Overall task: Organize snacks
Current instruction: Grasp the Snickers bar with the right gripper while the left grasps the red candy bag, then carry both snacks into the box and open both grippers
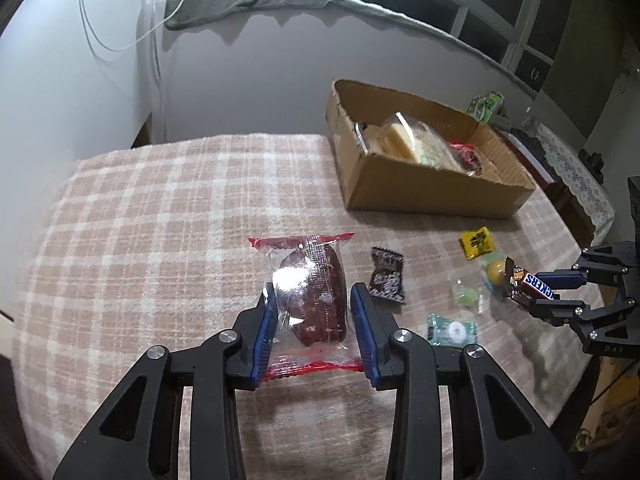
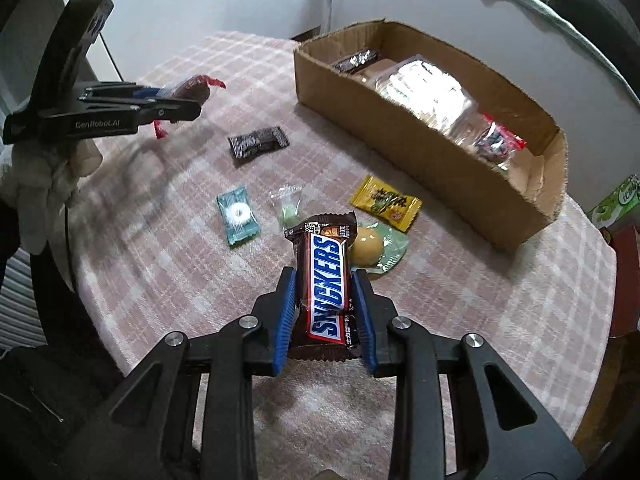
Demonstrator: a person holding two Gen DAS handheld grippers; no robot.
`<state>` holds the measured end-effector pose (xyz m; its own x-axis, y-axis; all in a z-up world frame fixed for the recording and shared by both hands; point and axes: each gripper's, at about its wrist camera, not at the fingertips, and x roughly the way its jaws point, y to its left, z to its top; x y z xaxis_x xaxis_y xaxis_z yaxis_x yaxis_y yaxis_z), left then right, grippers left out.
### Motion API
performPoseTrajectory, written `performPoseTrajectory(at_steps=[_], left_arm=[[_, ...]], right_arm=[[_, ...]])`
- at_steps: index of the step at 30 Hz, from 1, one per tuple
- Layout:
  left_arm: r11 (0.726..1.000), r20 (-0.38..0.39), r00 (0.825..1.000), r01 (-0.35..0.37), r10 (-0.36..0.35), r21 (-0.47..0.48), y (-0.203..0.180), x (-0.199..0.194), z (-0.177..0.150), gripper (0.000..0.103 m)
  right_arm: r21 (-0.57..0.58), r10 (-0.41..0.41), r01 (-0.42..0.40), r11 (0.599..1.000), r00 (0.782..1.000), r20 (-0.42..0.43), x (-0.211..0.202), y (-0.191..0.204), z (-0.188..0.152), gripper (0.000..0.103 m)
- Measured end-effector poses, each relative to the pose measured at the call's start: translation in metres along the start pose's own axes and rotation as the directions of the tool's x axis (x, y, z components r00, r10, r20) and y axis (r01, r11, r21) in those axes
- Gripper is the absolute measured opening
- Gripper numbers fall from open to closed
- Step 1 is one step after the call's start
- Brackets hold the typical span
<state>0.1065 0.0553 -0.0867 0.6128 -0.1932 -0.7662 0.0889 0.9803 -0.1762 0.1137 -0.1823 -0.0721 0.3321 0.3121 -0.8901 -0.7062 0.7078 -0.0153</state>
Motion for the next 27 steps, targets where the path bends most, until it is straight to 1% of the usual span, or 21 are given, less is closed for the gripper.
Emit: performPoseTrajectory(at_steps=[7, 13, 18, 23, 27], left_arm=[[1.000, 0.036, 0.999, 0.026, -0.026, 0.011, -0.011, -0.010, 0.013, 0.035], [0.999, 0.073, 0.996, 0.042, -0.043, 0.015, -0.017, -0.014, 0.034, 0.035], [0.998, 0.093, 0.994, 0.052, -0.054, 0.024, -0.023, -0.012, 0.055, 0.035], [0.997, 0.098, 0.993, 0.067, -0.069, 0.024, -0.029, -0.001, 0.072, 0.035], [0.997, 0.097, 0.993, 0.072, -0.074, 0.026, -0.033, 0.007, 0.081, 0.035]], right_arm=[[0.025, -0.020, 0.018, 1.000, 0.998, 0.059, -0.021, -0.007, 0.006, 0.029], [0.072, -0.055, 0.047, 0.996, 0.991, 0.119, -0.041, -0.030, 0.020, 0.029], [0.111, -0.102, 0.084, 0.990, 0.982, 0.160, -0.054, -0.054, 0.035, 0.029], [0.132, -0.137, 0.115, 0.985, 0.975, 0.175, -0.056, -0.075, 0.049, 0.029], [0.142, -0.166, 0.143, 0.980, 0.971, 0.171, -0.051, -0.089, 0.059, 0.029]])
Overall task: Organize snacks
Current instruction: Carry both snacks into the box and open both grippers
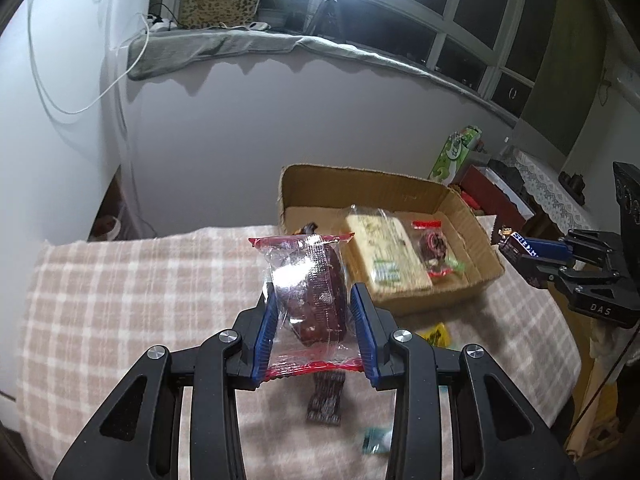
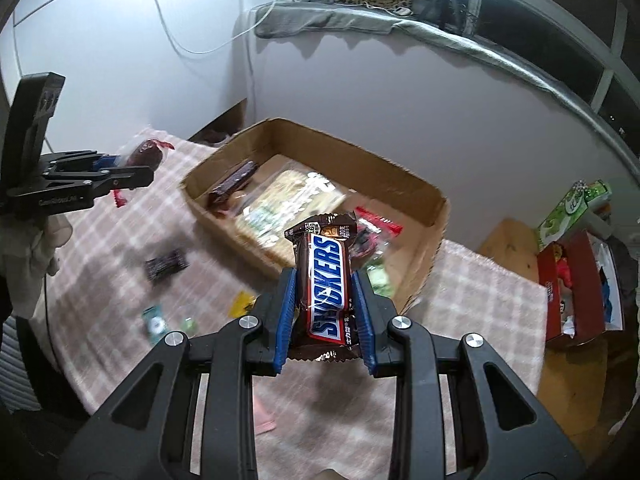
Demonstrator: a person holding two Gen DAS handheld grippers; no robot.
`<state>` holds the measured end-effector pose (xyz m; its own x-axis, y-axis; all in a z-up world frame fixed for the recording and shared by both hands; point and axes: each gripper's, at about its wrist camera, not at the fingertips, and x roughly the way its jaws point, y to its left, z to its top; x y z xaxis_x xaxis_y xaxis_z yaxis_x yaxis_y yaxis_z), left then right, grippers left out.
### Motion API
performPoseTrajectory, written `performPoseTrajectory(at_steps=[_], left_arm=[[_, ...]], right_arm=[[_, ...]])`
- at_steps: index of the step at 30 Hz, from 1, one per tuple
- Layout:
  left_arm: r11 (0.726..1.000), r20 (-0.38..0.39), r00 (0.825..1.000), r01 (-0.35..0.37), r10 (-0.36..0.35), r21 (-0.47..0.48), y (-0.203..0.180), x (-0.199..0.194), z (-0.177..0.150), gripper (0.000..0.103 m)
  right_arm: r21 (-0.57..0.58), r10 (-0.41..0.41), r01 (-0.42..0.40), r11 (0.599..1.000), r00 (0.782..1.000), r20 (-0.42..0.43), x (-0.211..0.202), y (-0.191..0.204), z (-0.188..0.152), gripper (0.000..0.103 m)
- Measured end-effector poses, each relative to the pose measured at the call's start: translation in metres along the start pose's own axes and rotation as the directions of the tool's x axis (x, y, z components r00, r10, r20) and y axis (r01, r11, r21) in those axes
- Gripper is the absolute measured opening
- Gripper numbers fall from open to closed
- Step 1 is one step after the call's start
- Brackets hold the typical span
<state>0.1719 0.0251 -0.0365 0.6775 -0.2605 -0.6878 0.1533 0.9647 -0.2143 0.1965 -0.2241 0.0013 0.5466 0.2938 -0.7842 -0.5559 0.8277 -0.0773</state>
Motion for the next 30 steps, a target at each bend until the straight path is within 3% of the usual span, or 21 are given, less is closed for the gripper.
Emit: performPoseTrajectory(at_steps=[12, 24, 26, 28, 30], left_arm=[[1.000, -0.037, 0.999, 0.015, -0.015, 0.008, -0.010, 0.040, 0.026, 0.035], [1.000, -0.063, 0.998, 0.023, -0.022, 0.014, -0.017, 0.067, 0.030, 0.036], [1.000, -0.073, 0.997, 0.013, -0.012, 0.014, -0.019, 0.069, 0.031, 0.037], [1.000, -0.067, 0.998, 0.012, -0.012, 0.009, -0.019, 0.067, 0.032, 0.037], [1.000, -0.059, 0.998, 0.015, -0.014, 0.005, -0.019, 0.064, 0.032, 0.037]], right_arm=[[0.041, -0.055, 0.056, 0.998, 0.998, -0.027, 0.042, -0.037, 0.016, 0.029], [0.061, -0.069, 0.072, 0.996, 0.997, -0.046, 0.063, -0.049, 0.014, 0.029], [0.060, -0.074, 0.076, 0.995, 0.996, -0.039, 0.063, -0.049, 0.015, 0.036], [0.059, -0.082, 0.083, 0.995, 0.996, -0.023, 0.060, -0.049, 0.016, 0.056], [0.053, -0.081, 0.082, 0.995, 0.997, -0.014, 0.056, -0.047, 0.016, 0.056]])
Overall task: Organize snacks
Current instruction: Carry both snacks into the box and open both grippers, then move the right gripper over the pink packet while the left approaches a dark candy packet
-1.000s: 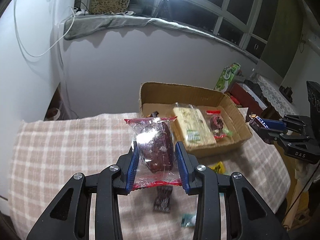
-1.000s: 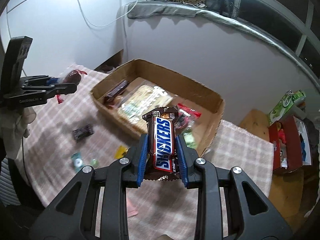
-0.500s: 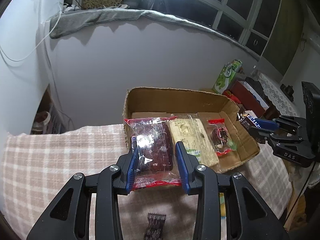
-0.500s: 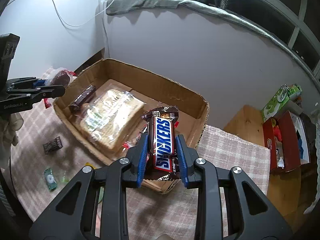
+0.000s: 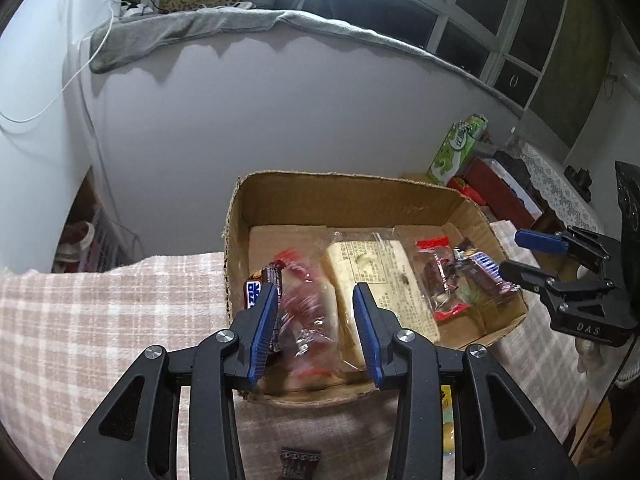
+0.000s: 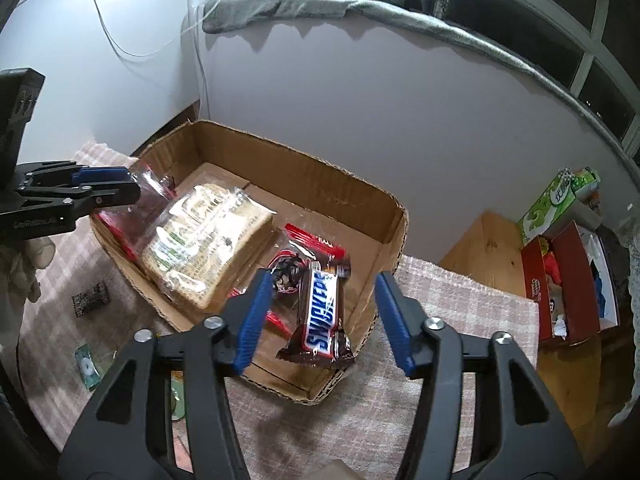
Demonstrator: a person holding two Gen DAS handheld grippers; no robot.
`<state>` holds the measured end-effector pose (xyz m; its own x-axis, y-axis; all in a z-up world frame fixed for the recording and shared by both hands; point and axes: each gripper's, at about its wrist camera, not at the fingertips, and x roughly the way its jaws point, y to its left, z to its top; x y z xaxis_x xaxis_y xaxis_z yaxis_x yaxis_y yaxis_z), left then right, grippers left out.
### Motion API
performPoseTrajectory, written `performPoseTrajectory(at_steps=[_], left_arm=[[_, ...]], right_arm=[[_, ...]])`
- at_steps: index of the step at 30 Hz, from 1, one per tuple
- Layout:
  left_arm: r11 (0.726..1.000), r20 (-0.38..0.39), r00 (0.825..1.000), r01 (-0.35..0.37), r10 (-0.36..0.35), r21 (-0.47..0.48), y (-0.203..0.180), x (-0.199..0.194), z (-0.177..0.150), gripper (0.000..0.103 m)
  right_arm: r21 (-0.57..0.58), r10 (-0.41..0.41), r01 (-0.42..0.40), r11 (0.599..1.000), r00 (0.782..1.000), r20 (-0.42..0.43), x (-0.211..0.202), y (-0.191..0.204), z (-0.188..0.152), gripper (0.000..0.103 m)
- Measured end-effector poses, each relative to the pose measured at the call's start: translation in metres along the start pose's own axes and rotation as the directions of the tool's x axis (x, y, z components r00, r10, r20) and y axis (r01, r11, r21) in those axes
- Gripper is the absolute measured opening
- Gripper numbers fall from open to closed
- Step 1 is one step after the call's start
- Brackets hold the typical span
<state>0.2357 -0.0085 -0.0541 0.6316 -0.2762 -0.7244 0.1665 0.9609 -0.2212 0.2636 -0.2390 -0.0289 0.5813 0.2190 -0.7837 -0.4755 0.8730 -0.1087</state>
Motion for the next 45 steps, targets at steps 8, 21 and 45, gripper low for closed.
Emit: performPoseTrajectory(at_steps=[8, 21, 45], left_arm=[[1.000, 0.020, 1.000, -0.009, 0.008, 0.011, 0.000, -0.016, -0.001, 0.037], [1.000, 0.006, 1.000, -0.006, 0.006, 0.005, 0.009, -0.047, -0.038, 0.037], [1.000, -0.137, 0.991, 0.006, -0.009, -0.022, 0.021, -0.030, -0.113, 0.037]], right_arm=[[-0.015, 0.001, -0.001, 1.000, 1.000, 0.016, -0.016, 0.007, -0.002, 0.056], [-0.018, 0.038, -0.038, 0.999, 0.999, 0.007, -0.048, 0.022, -0.038, 0.056], [-0.111, 0.149, -0.170, 0.979, 0.973, -0.177, -0.030, 0.082, -0.125, 0.056]])
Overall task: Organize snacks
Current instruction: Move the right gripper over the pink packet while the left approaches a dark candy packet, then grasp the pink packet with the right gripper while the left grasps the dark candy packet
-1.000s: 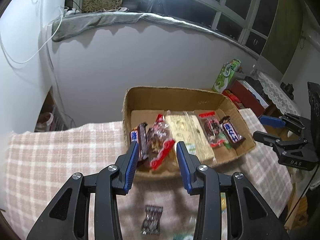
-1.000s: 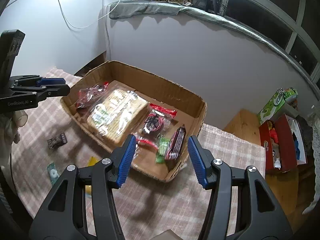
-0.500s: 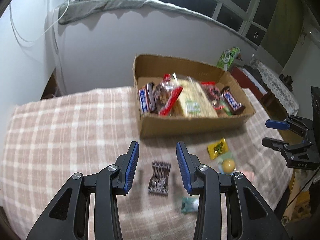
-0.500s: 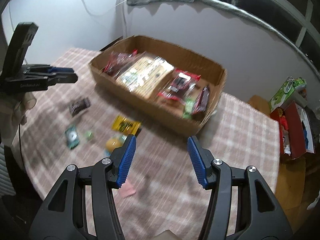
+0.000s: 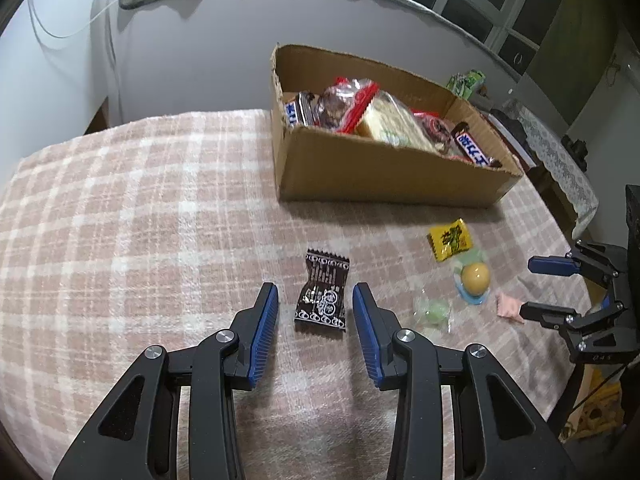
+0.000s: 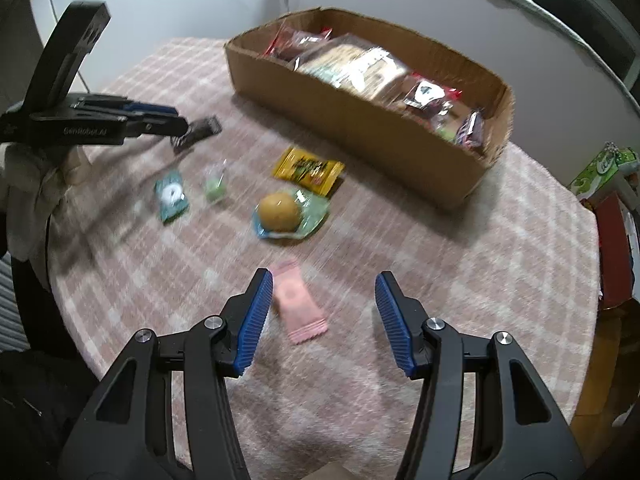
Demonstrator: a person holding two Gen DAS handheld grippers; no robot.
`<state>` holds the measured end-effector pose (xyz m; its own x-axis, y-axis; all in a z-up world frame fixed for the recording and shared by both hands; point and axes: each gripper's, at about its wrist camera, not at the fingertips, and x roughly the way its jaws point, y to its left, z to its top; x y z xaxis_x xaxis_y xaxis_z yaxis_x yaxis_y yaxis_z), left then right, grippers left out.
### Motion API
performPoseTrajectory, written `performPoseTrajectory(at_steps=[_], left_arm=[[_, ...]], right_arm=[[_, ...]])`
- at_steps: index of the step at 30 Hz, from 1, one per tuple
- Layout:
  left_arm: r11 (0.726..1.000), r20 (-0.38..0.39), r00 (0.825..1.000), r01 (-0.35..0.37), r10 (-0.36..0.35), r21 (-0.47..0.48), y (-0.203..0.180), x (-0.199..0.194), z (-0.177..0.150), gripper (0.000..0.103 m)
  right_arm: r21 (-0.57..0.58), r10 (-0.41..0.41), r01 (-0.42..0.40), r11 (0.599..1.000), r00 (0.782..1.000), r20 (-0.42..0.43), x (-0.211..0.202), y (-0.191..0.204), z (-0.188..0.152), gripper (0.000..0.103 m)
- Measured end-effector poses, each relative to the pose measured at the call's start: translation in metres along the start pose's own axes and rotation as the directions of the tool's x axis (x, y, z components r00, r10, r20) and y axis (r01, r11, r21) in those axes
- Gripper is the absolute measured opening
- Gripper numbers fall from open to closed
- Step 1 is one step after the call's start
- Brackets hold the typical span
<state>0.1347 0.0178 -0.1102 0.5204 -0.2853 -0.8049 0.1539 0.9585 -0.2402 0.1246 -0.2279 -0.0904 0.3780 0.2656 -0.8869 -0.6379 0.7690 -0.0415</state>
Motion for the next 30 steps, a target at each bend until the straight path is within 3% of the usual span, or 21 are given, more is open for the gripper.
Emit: performPoseTrajectory(at_steps=[14, 20, 25, 30], left_arm=[[0.999, -0.019, 0.999, -0.027, 0.028, 0.045, -0.013, 0.011, 0.001, 0.037], [0.997, -0.019, 0.999, -0.037, 0.039, 0.063, -0.016, 0.014, 0.001, 0.037], [0.993, -0.011, 0.998, -0.064, 0.065, 0.096, -0.022, 0.016, 0.001, 0.026], [0.991, -0.002, 0.997, -0.075, 0.076, 0.110, -0.028, 0.019, -0.001, 0.025]], right_arm=[[-0.058, 0.027, -0.031, 0.998, 0.997, -0.069, 0.017, 0.013, -0.002, 0.043], [-0.062, 0.048, -0.054, 0.997, 0.995, -0.087, 0.023, 0.013, 0.004, 0.030], [-0.057, 0.055, -0.060, 0.997, 0.994, -0.091, 0.023, 0.014, 0.004, 0.024], [-0.051, 0.048, -0.052, 0.997, 0.995, -0.087, 0.021, 0.014, 0.004, 0.021]])
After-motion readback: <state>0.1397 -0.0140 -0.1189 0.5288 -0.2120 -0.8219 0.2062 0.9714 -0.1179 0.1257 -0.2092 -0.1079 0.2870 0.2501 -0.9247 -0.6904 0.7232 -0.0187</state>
